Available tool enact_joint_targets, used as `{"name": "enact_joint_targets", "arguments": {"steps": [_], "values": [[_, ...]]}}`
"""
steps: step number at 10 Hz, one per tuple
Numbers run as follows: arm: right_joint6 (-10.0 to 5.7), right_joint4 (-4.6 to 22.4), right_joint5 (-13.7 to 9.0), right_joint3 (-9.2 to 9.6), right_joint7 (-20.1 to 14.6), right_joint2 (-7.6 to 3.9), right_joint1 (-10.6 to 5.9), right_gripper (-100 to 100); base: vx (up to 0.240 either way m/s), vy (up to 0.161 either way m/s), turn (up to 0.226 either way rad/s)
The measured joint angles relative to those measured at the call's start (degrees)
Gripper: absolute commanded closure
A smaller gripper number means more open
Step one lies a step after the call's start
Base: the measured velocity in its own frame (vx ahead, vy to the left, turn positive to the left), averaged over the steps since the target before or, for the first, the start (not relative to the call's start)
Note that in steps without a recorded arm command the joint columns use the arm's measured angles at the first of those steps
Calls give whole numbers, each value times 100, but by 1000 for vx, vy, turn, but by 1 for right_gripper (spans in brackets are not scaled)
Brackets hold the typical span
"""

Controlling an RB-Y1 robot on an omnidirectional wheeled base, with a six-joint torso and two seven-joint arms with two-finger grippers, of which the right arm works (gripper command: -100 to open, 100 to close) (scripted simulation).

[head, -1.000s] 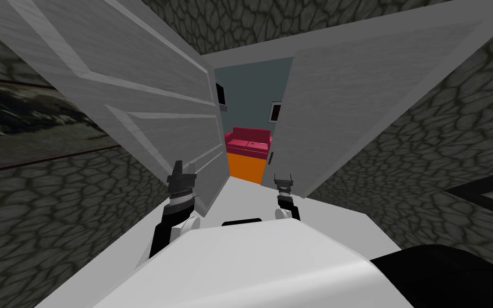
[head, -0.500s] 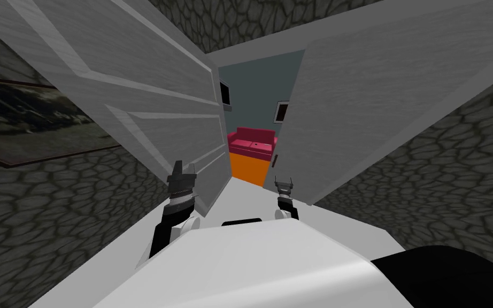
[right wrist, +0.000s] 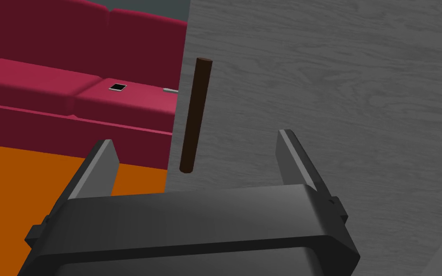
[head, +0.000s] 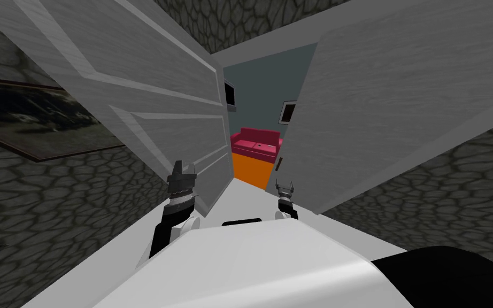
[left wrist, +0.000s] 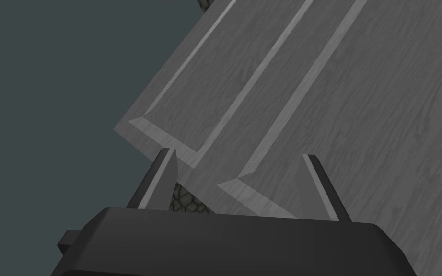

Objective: Pull the door open

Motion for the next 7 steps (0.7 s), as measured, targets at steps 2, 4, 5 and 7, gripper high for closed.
{"name": "enact_joint_targets", "arguments": {"steps": [2,4,5,7], "values": [[-108,221,-200,33,-153,-40,-42,-100,89,-52,122],[-188,459,-411,45,-296,-91,-121,-100,82,-50,105],[-241,588,-503,67,-355,-92,-161,-100,80,-65,96],[-374,852,-674,110,-521,-135,-220,-100,65,-59,110]]}}
